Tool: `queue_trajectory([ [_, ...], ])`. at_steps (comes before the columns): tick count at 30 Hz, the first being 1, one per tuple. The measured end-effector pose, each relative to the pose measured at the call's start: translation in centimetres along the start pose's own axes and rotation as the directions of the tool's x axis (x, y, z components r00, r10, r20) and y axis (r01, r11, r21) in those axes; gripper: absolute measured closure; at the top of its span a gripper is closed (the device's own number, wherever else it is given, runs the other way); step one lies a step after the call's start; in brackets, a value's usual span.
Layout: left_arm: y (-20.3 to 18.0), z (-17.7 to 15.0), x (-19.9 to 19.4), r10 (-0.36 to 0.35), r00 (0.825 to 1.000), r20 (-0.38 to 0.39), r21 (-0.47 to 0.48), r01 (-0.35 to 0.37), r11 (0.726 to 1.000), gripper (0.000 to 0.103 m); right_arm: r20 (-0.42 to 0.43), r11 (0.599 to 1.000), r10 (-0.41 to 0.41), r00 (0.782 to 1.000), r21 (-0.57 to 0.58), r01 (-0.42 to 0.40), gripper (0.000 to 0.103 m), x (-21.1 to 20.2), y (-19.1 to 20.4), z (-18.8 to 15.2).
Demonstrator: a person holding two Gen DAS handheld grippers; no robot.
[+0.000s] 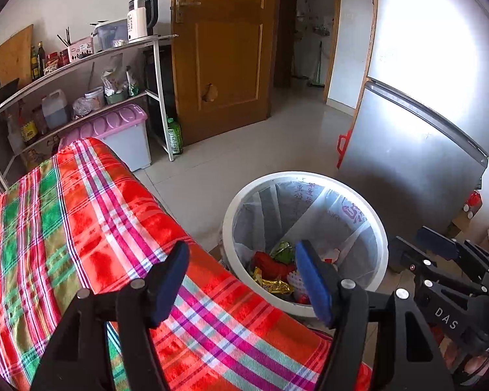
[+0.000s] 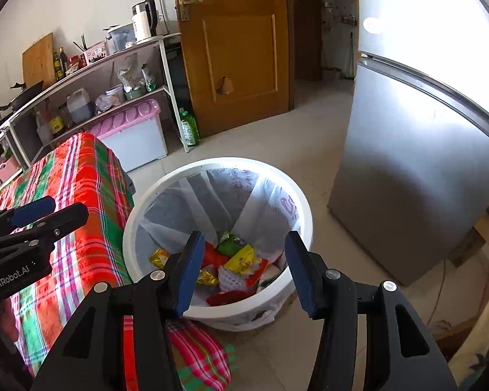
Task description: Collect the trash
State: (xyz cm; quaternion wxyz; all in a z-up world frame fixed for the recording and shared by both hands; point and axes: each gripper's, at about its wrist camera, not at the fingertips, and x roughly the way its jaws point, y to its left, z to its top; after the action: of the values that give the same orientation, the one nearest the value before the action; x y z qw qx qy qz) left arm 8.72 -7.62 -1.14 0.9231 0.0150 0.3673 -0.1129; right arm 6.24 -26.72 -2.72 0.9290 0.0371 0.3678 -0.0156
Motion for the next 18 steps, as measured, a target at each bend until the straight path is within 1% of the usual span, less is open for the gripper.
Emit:
queue_trajectory([
  [2, 0.0, -0.5, -1.0, 0.040, 0.999, 0.033, 0.000, -0.040, 0.999, 0.033, 0.017, 1.000, -0.004, 1.000, -0.007, 0.005, 0.051, -0.8, 0.3, -0.3],
  [4, -0.1, -1.0, -1.8, 0.055, 0.997, 0.056, 0.009, -0.056, 0.998, 0.031, 0.043, 1.000, -0.015, 0.999, -0.001, 0.015, 0.051, -1.7, 0.5, -0.7],
  [7, 0.0, -1.8, -2.3, 0.044, 0.998, 0.054, 0.003, -0.044, 0.999, 0.030, 0.061, 1.000, -0.013, 0.998, 0.007, 0.013, 0.051, -2.5, 0.8, -1.3],
  [11, -0.3, -2.6, -2.9, 0.058, 0.997, 0.059, 0.015, -0.059, 0.998, 0.030, 0.078, 0.998, -0.050, 0.996, -0.033, 0.053, 0.051, -3.4, 1.8, -2.2],
  [13, -0.4, -3.0, -3.2, 0.053, 0.997, 0.063, 0.017, -0.054, 0.998, 0.029, 0.077, 0.999, -0.035, 0.996, -0.031, 0.038, 0.051, -3.7, 2.0, -2.6],
  [18, -0.7, -3.8, -3.4, 0.040, 0.998, 0.049, 0.017, -0.041, 0.999, 0.028, 0.081, 0.998, -0.046, 0.996, -0.033, 0.048, 0.051, -4.2, 2.2, -3.2],
])
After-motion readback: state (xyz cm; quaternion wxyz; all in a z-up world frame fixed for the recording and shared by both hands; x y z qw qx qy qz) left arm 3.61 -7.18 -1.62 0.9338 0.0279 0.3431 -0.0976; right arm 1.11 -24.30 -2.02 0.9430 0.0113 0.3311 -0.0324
